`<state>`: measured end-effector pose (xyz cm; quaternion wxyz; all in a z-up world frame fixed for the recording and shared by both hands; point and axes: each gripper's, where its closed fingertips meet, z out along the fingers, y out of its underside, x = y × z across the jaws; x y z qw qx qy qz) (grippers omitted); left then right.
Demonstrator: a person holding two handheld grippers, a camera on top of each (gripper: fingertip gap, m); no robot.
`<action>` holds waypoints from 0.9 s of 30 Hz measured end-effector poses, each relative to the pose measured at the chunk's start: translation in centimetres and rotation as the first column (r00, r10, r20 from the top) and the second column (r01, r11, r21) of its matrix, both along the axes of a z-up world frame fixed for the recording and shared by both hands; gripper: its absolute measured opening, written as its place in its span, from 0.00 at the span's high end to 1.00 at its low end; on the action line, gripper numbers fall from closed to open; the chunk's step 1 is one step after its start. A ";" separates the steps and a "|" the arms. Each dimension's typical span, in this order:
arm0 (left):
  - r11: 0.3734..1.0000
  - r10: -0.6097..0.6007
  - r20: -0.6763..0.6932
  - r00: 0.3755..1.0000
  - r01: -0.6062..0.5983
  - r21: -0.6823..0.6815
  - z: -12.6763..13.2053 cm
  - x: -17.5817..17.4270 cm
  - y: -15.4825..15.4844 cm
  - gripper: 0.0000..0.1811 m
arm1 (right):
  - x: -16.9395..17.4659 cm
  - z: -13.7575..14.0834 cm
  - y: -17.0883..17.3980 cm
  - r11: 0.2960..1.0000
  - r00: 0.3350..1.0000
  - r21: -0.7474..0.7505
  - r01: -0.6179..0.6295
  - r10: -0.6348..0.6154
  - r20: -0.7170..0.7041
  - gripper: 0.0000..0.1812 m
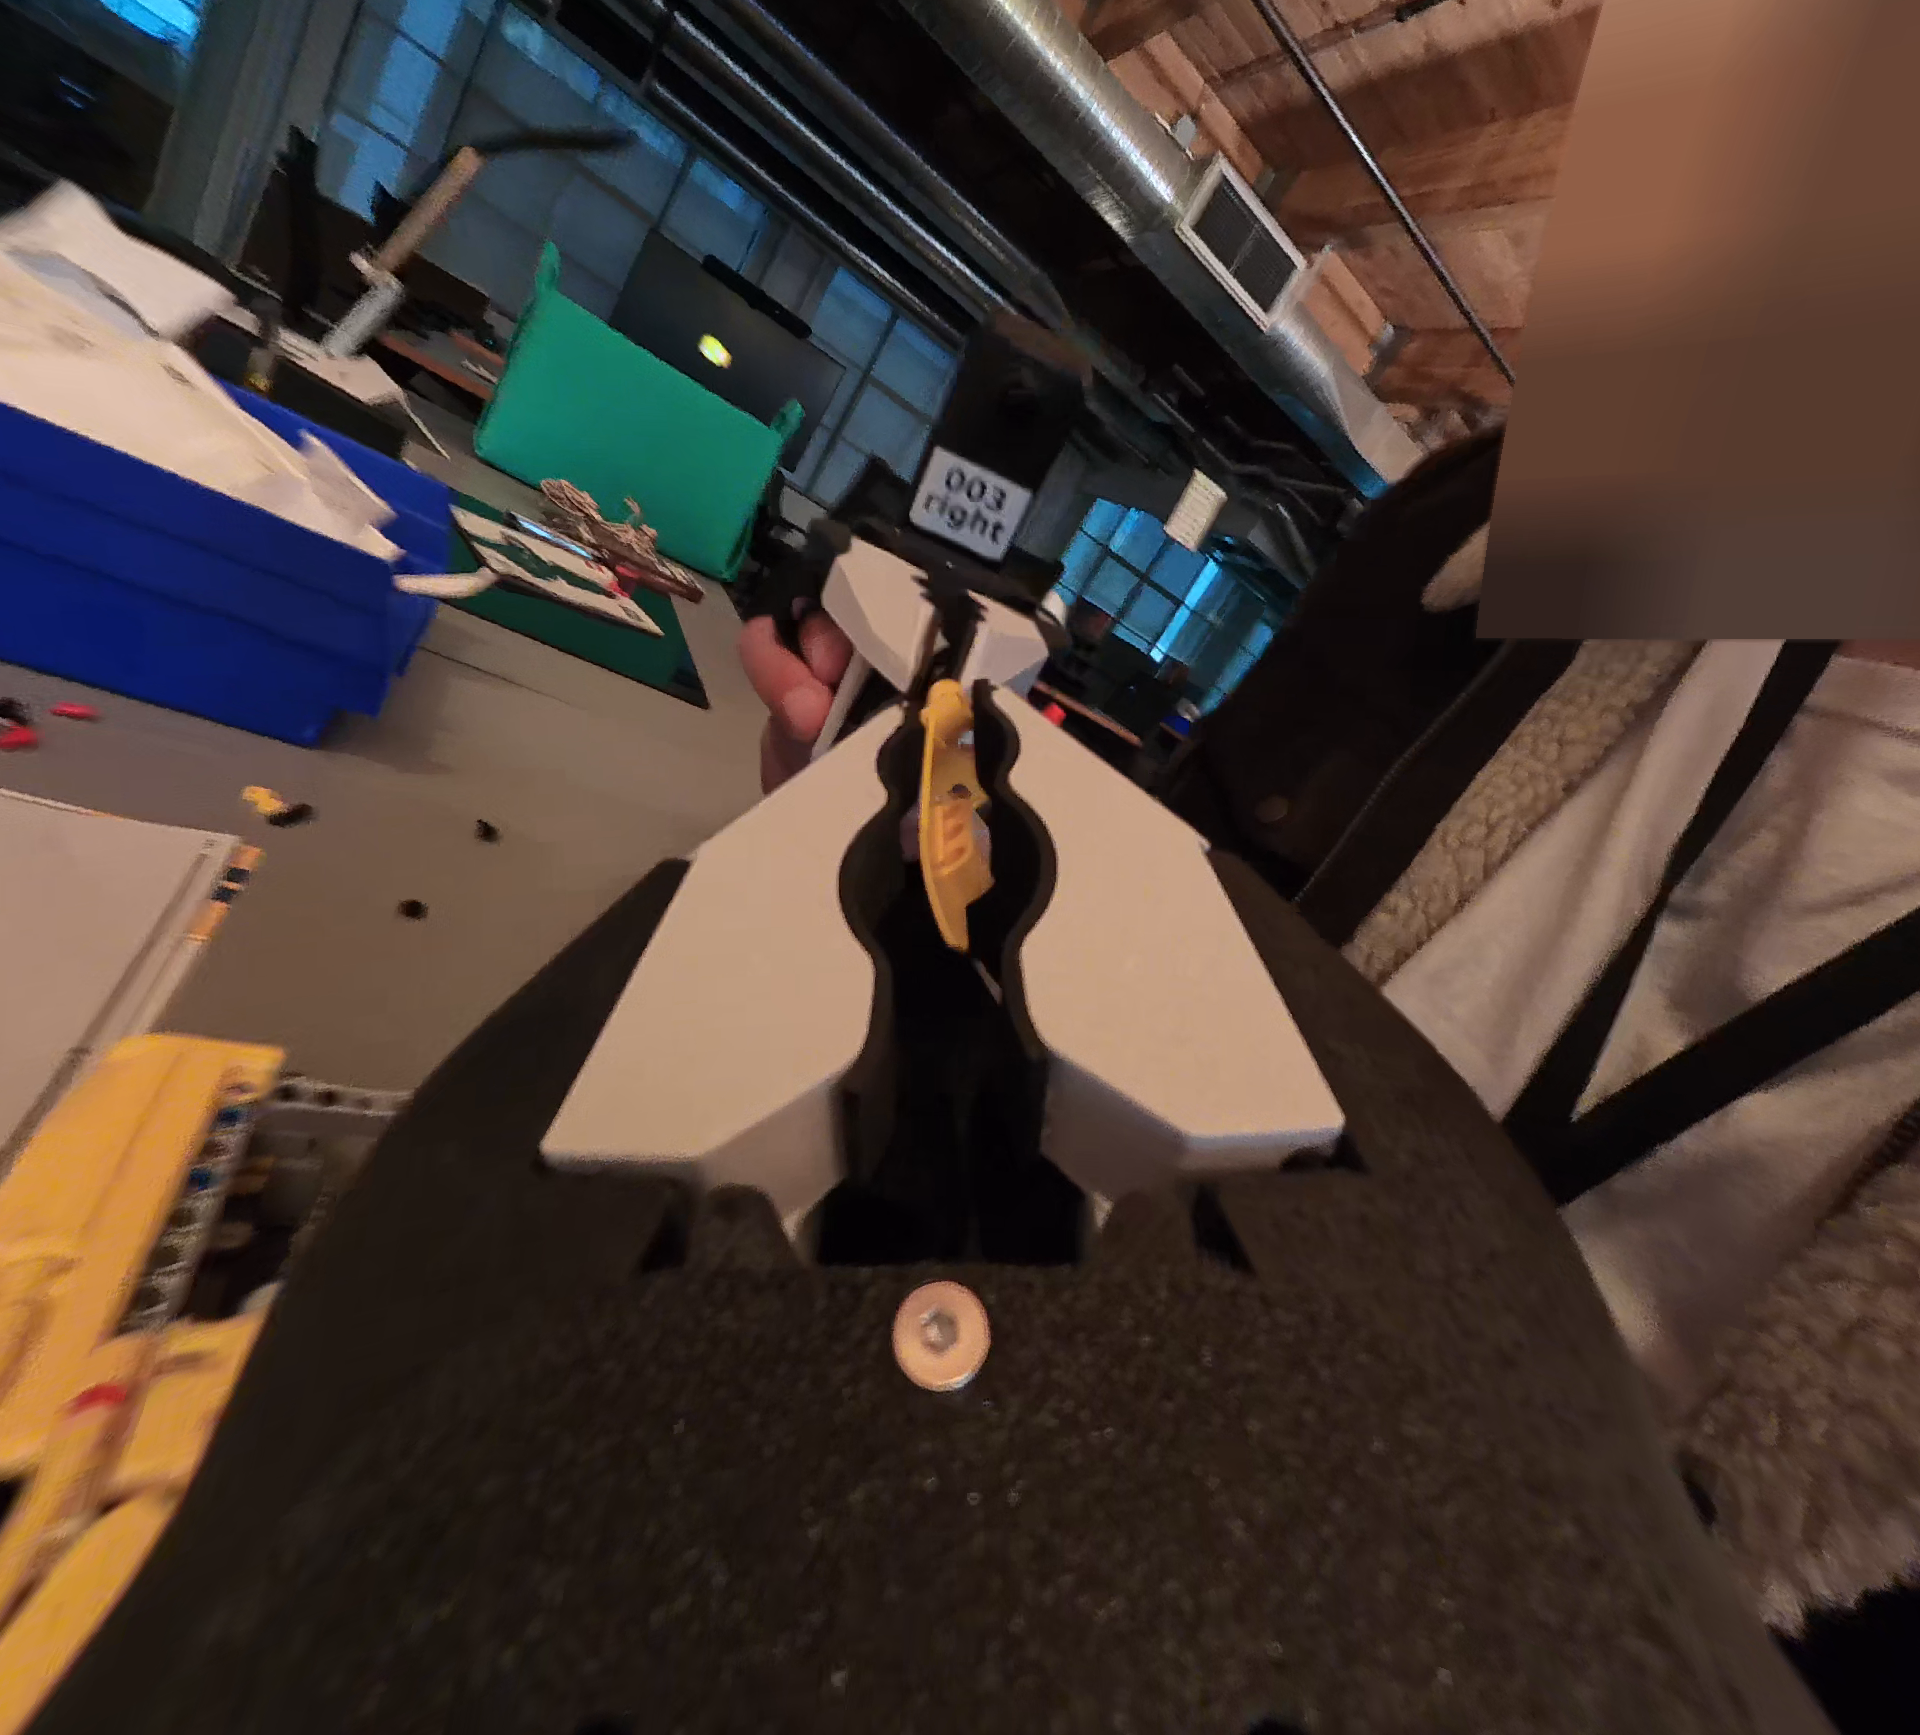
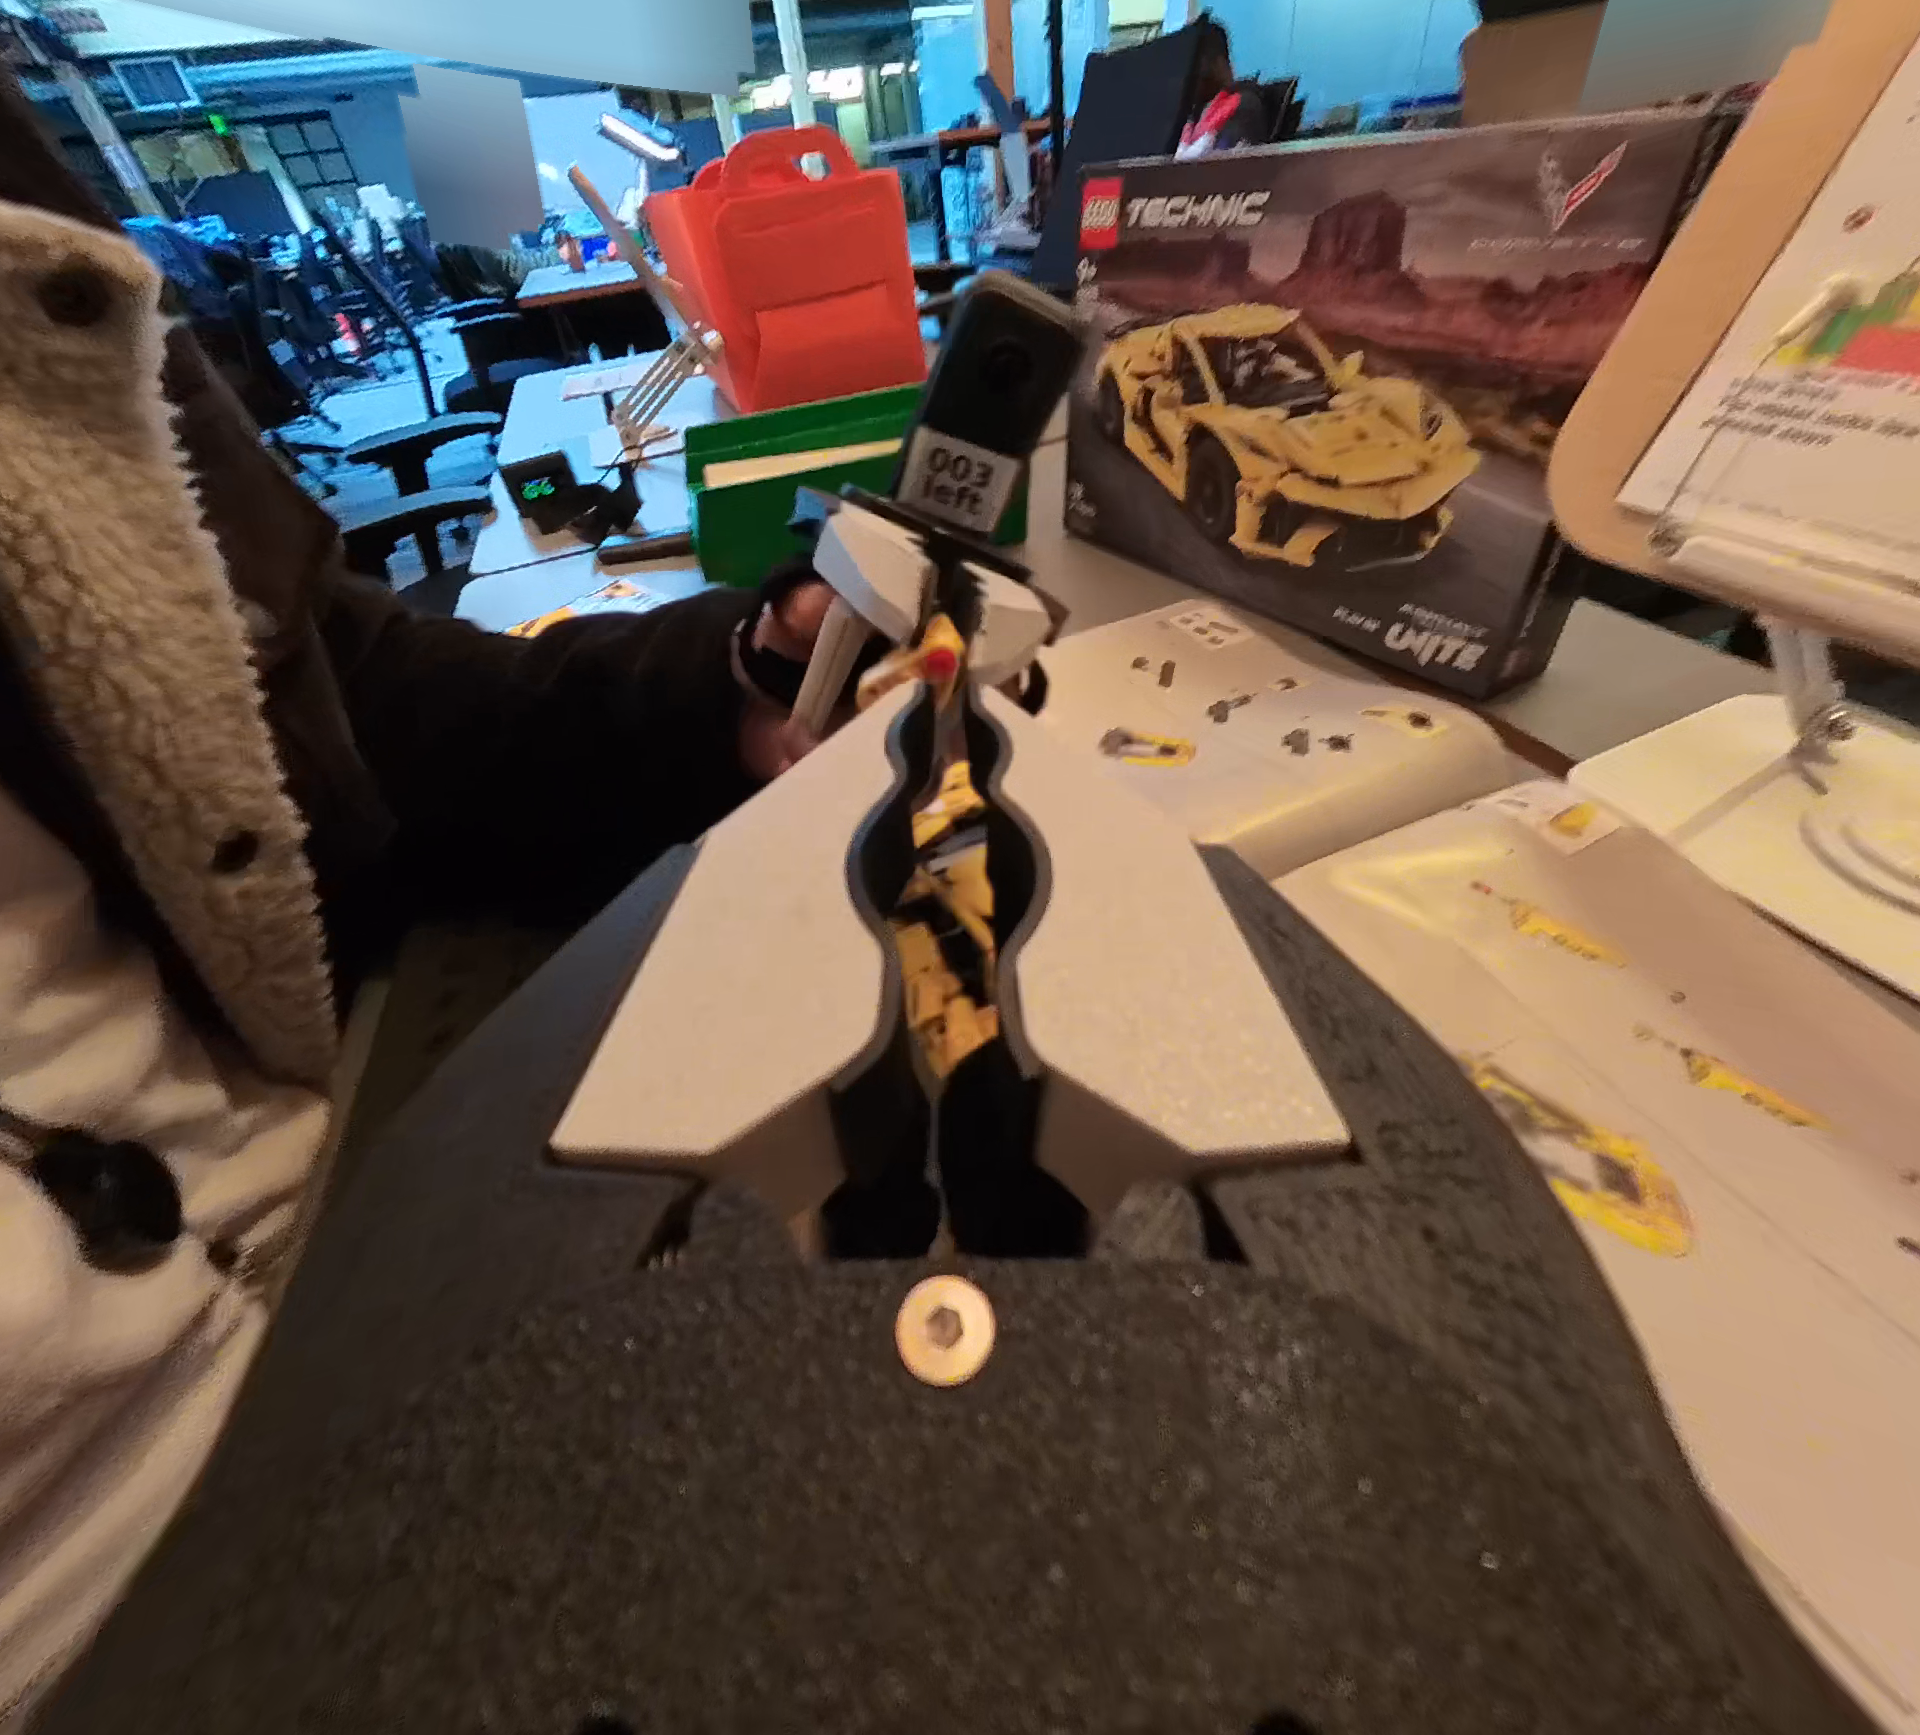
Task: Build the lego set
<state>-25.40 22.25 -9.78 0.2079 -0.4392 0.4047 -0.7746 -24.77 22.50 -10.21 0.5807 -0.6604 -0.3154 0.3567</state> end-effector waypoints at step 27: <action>0.908 0.415 0.106 0.904 -0.418 0.015 -0.3 -3.6 8.5 0.95 | -2.5 -4.9 4.3 0.974 0.979 -0.165 -0.155 0.128 -0.159 0.87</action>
